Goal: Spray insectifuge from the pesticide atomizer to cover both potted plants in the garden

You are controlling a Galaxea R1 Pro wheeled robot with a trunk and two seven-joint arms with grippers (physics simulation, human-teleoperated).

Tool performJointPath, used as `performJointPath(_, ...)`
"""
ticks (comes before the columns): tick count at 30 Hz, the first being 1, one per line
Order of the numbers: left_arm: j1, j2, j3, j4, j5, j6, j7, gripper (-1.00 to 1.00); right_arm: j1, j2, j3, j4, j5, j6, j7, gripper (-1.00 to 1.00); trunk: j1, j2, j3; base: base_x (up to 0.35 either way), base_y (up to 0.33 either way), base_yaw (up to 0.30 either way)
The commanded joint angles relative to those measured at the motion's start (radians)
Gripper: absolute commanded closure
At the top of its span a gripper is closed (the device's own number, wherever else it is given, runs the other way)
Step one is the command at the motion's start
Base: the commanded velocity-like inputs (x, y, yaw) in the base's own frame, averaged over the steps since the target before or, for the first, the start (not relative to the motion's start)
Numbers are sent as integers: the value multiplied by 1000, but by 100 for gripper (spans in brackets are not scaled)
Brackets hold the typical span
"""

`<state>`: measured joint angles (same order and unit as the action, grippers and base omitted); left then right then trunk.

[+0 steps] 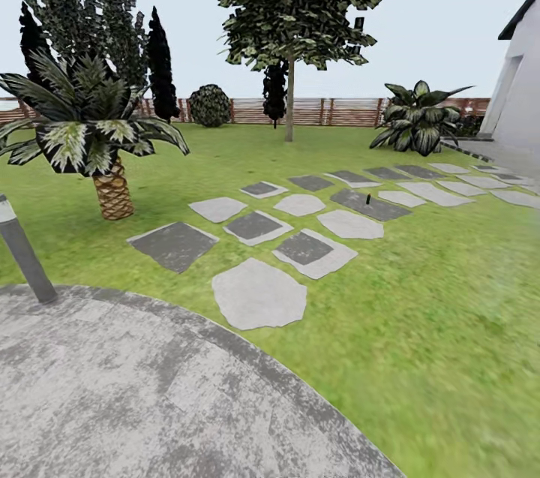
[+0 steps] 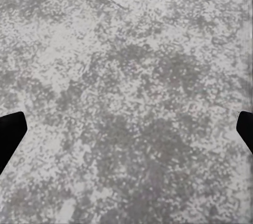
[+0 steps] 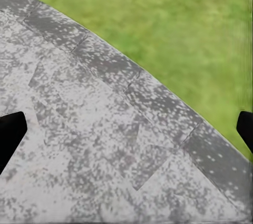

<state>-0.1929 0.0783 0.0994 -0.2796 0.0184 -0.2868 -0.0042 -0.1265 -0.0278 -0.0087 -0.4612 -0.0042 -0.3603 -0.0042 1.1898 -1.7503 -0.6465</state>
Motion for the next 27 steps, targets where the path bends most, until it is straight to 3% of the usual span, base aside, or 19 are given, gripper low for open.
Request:
performJointPath(1, 0, 0, 2, 0, 2, -3, 0, -100, -1, 0, -1, 1, 0, -3, 0, -100, 4, -8, -5, 0, 0, -276)
performJointPath(23, 0, 2, 2, -1, -6, -3, 0, -100, -1, 0, 0, 1, 0, -3, 0, -100, 88, -162, -93, 0, 0, -276)
performJointPath(27, 0, 2, 2, -1, -6, -3, 1, -100, -1, 0, 2, 1, 1, -3, 0, -100, 103, -190, -107, 0, 0, -106)
